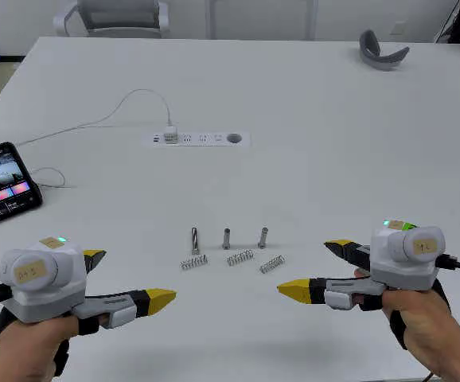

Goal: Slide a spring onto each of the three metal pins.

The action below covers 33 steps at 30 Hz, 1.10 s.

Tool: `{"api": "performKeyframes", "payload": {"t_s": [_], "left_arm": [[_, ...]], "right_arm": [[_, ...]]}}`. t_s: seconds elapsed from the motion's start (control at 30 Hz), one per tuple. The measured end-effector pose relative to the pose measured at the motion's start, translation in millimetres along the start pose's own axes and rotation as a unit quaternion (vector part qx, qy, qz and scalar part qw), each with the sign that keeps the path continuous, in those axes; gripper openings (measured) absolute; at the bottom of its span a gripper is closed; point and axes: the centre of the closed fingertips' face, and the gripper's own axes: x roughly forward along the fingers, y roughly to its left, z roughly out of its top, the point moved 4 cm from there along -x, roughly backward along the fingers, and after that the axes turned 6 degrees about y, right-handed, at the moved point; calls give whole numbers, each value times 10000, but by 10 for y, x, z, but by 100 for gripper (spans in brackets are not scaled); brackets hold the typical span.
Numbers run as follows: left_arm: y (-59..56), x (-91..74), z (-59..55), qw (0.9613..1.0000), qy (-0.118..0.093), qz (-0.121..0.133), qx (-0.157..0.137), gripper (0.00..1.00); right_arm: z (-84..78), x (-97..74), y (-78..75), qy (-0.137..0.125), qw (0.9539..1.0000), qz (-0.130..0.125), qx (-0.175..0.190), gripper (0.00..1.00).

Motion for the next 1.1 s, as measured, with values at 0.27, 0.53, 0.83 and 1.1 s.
{"api": "performKeyframes", "payload": {"t_s": [0.27,0.53,0.83,1.1], "left_arm": [[11,0,-3,10000,4,2,1,95],[18,-5,-24,10000,31,2,-4,95],[55,34,-29,10000,57,34,-65,94],[111,163,-15,9999,111,-1,-114,91]], "right_arm": [[1,-4,6,-7,10000,40,-3,91],[-11,0,30,-1,10000,98,4,92],[-60,8,61,43,9999,100,-75,93],[-166,19,109,152,9999,47,-64,93]]}}
